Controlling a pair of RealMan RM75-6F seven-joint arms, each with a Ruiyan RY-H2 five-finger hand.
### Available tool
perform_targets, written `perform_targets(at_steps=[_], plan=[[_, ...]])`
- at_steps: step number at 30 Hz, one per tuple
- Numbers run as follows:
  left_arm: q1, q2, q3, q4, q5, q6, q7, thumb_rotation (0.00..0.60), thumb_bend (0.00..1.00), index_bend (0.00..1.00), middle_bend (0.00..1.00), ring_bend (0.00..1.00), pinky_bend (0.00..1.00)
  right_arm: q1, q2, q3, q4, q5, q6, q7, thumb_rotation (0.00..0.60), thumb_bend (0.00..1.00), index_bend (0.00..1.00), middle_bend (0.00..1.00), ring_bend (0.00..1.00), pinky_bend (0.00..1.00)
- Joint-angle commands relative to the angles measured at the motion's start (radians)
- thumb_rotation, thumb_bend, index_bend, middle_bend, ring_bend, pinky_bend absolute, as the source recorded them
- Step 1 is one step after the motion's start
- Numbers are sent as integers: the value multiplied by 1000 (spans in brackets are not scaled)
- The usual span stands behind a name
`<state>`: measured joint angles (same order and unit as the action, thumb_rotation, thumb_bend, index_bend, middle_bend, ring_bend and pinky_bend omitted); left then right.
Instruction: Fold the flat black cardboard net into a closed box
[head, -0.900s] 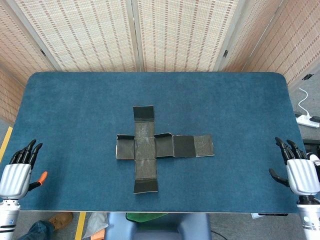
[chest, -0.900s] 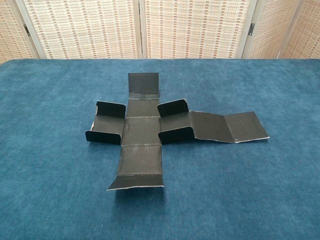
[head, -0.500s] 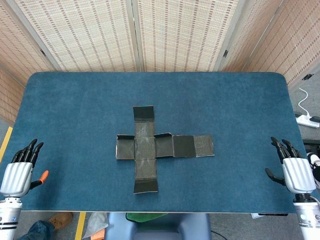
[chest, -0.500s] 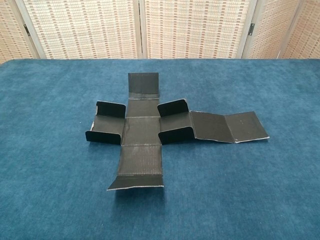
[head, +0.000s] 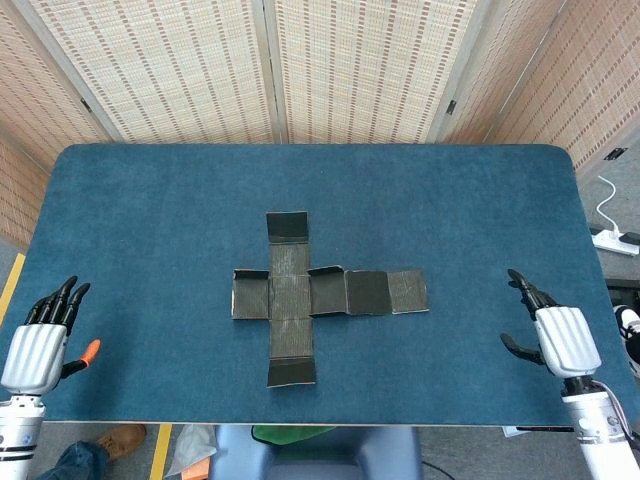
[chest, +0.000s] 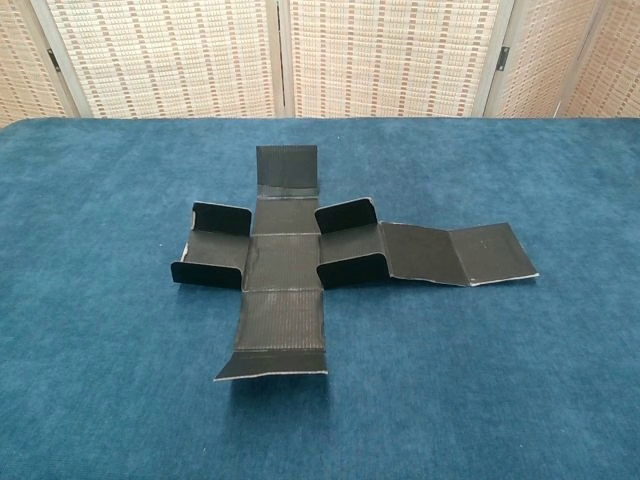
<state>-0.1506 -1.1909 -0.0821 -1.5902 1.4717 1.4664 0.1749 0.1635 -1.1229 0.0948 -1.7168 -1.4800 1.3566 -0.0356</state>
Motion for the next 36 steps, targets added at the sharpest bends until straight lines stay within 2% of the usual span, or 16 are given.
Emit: perform_targets(at_steps=[1,4,6,10,13,22,28,36], plan=[[-3,0,3,2,20,11,-7,600,280,109,121,138,184,69,1,32,-69,57,-94,-66,600,201,39,193,597,900],[-7,-2,6,10,38,14,-13,600,280,111,120,138,184,128,-31,61,-96,116,-168,-115,600,195,34,182,710,948],[-10,-4,10,14,46,13,-11,600,280,110,121,138,184,174,-61,82,-108,182,-232,-140,600,187,18,166,744,973],[-10,-7,13,17,57,18,-17,600,281,111,120,138,184,270,-106,112,-117,353,-370,-209,600,145,0,99,770,994],[-8,-8,16,22,58,22,-23,600,281,111,120,138,184,340,-149,130,-106,477,-420,-282,600,136,0,51,771,996],[0,-11,28,36,53,18,-38,600,280,111,119,138,183,507,-298,138,-7,783,-458,-428,600,137,0,11,771,997],[2,-18,34,50,53,12,-52,600,281,111,118,138,183,592,-396,137,100,920,-459,-474,600,152,0,1,771,997],[7,-21,38,69,44,10,-70,600,280,111,118,138,182,685,-462,143,188,1052,-499,-506,600,165,0,1,771,997]])
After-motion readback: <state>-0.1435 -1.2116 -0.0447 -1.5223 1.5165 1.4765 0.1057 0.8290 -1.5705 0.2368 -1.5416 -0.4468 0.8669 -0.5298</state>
